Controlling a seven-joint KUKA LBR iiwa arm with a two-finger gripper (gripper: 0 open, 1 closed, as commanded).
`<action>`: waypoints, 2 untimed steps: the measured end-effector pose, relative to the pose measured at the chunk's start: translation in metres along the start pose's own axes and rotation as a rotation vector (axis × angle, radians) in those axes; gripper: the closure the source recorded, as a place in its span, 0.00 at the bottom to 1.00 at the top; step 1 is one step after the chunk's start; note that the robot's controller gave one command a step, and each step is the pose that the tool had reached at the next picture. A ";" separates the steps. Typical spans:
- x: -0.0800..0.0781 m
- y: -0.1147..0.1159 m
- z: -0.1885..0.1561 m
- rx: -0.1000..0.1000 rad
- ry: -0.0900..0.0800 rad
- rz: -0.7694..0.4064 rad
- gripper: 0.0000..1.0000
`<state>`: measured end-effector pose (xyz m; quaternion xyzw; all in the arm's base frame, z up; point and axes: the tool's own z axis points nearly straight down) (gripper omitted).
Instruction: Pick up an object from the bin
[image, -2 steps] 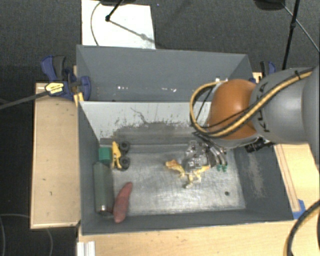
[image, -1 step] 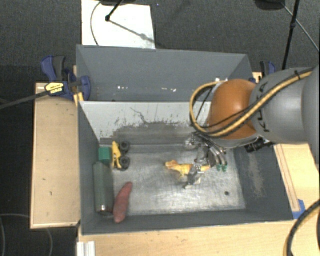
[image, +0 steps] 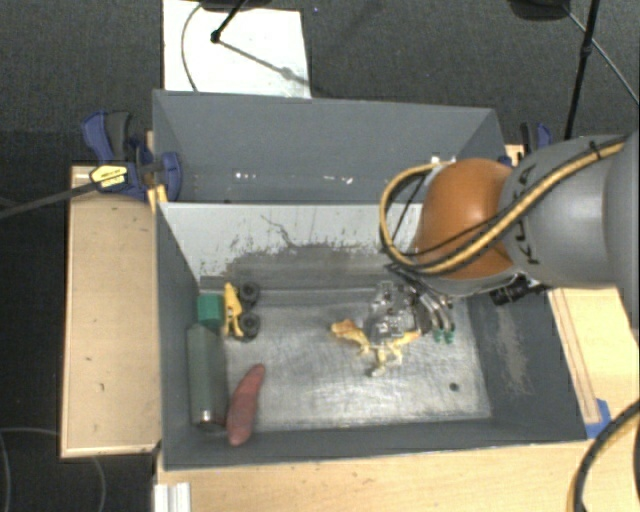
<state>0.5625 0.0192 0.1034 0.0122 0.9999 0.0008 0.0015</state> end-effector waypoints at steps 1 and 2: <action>0.000 0.000 0.000 0.000 0.000 0.000 0.00; 0.000 0.000 0.000 0.000 0.000 0.000 1.00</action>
Offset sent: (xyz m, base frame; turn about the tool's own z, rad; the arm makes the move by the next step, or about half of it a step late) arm 0.0000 0.0000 0.0000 0.0000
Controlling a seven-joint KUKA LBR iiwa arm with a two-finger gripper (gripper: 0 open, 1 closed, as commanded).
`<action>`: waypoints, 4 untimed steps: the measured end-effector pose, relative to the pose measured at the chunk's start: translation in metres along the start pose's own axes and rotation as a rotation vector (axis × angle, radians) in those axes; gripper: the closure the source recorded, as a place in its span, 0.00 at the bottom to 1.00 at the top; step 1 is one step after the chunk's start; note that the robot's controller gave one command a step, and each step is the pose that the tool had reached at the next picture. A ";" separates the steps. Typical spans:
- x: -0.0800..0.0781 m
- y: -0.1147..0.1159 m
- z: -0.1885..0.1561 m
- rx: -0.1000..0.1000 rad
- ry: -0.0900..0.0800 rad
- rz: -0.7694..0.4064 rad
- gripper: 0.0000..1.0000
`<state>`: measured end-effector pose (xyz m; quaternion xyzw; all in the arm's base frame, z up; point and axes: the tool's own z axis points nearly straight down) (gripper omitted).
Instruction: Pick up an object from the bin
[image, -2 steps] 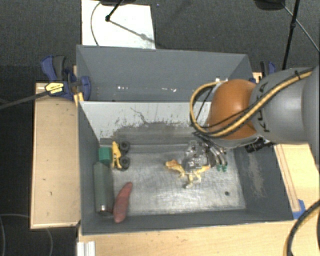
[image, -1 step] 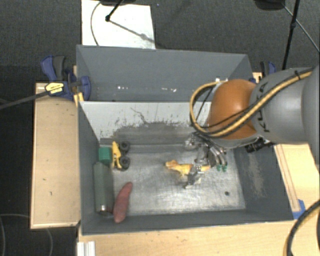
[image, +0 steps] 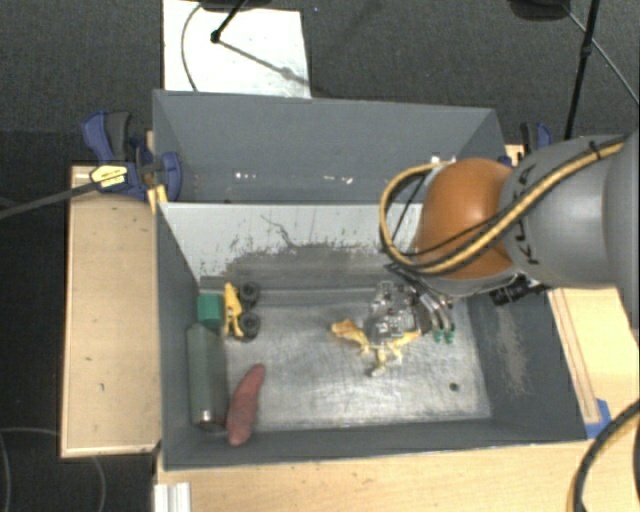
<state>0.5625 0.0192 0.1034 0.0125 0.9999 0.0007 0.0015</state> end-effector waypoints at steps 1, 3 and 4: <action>0.000 0.000 0.000 0.000 0.000 0.000 1.00; 0.024 0.015 0.025 0.001 -0.001 0.217 1.00; 0.024 0.015 0.025 0.001 -0.001 0.217 1.00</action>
Offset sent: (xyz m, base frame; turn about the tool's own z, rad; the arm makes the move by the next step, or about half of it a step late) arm -0.0252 0.0153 -0.0267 0.2174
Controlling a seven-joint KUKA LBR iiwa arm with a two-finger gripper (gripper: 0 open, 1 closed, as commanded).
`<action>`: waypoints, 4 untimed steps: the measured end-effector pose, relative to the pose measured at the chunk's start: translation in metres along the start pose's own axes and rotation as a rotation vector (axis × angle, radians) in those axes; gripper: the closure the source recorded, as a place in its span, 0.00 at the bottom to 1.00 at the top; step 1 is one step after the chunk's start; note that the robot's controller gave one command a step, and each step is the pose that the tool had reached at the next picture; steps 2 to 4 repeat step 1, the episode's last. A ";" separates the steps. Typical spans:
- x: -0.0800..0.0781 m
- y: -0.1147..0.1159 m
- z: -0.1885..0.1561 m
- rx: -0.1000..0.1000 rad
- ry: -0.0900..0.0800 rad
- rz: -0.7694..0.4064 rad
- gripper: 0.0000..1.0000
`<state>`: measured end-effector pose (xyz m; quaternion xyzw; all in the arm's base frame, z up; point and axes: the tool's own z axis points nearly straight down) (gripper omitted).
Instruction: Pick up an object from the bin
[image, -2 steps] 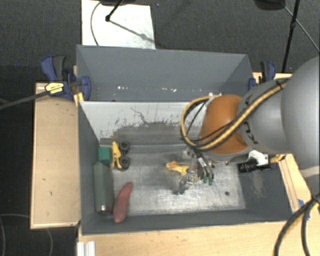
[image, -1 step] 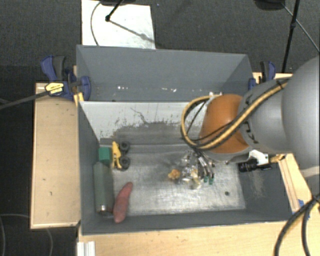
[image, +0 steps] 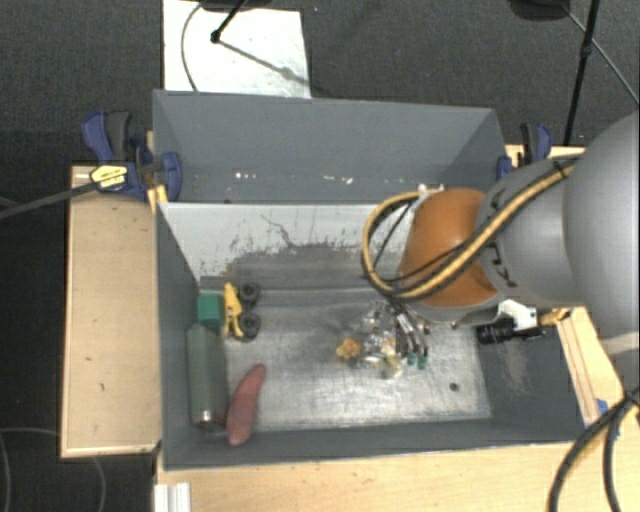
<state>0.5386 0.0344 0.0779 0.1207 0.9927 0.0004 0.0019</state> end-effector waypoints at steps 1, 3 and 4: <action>-0.003 0.007 -0.112 0.000 0.002 -0.026 1.00; -0.003 0.007 -0.112 0.000 0.002 -0.026 1.00; -0.003 0.007 -0.112 0.000 0.002 -0.026 1.00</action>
Offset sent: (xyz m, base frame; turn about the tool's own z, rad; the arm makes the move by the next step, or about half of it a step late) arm 0.0000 0.0000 0.0000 0.0000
